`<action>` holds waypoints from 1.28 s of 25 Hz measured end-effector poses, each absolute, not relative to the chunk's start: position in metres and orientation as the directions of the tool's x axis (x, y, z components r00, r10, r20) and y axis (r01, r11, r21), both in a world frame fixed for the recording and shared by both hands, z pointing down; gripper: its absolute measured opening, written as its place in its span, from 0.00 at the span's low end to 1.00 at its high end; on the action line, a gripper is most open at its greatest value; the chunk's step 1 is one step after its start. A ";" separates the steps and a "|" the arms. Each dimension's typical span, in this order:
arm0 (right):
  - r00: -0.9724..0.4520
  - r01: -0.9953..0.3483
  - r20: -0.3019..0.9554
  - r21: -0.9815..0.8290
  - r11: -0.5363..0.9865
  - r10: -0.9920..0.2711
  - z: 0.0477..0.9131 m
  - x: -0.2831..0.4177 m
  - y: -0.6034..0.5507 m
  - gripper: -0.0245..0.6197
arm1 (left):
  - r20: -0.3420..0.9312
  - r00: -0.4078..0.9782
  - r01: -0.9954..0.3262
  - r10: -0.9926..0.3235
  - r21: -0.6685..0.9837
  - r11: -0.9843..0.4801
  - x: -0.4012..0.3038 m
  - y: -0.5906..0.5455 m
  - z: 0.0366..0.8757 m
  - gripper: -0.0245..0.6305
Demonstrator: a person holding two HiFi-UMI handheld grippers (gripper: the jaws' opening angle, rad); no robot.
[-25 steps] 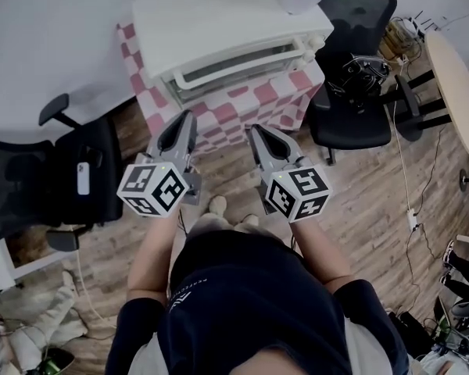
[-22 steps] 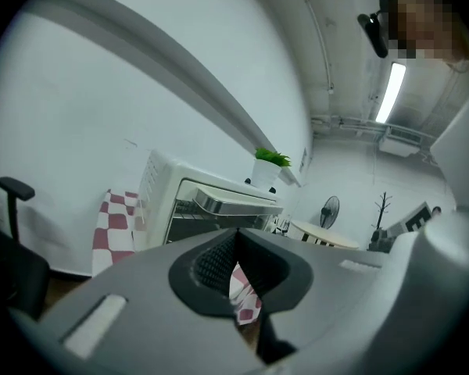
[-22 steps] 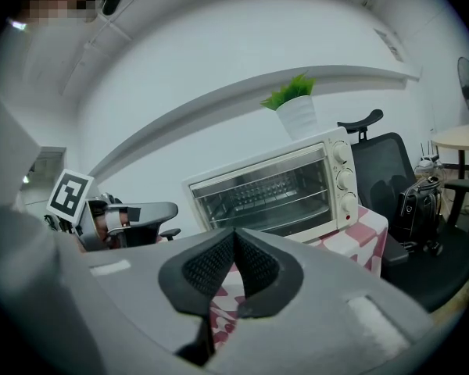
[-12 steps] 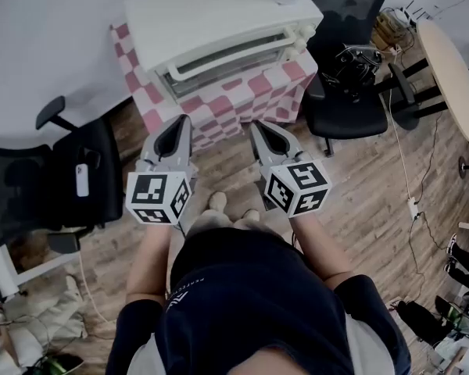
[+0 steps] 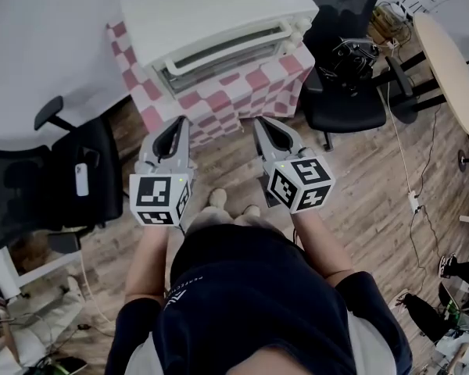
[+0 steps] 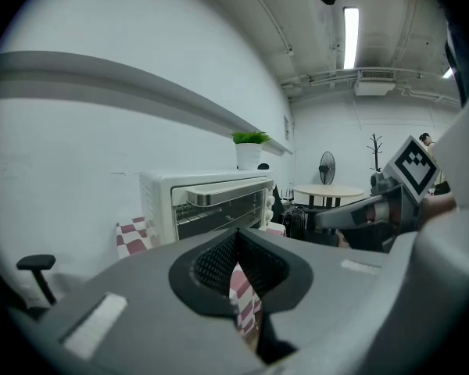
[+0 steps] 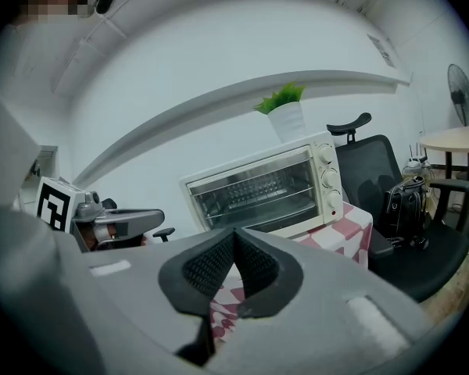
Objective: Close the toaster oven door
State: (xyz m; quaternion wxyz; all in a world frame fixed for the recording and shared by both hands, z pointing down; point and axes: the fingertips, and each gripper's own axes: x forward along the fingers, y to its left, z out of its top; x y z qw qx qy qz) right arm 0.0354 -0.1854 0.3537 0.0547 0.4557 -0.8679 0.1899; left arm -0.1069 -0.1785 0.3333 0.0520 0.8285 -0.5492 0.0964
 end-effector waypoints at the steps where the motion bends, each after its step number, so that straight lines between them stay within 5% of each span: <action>1: -0.578 -0.812 0.269 -0.280 0.512 -0.771 0.354 0.036 -0.185 0.04 | 0.221 0.377 -0.920 -0.900 -0.024 -0.392 -0.107 -0.178 0.334 0.06; 32: -0.574 -0.814 0.252 -0.281 0.508 -0.779 0.343 0.038 -0.183 0.04 | 0.177 0.387 -0.919 -0.905 -0.008 -0.395 -0.106 -0.173 0.324 0.06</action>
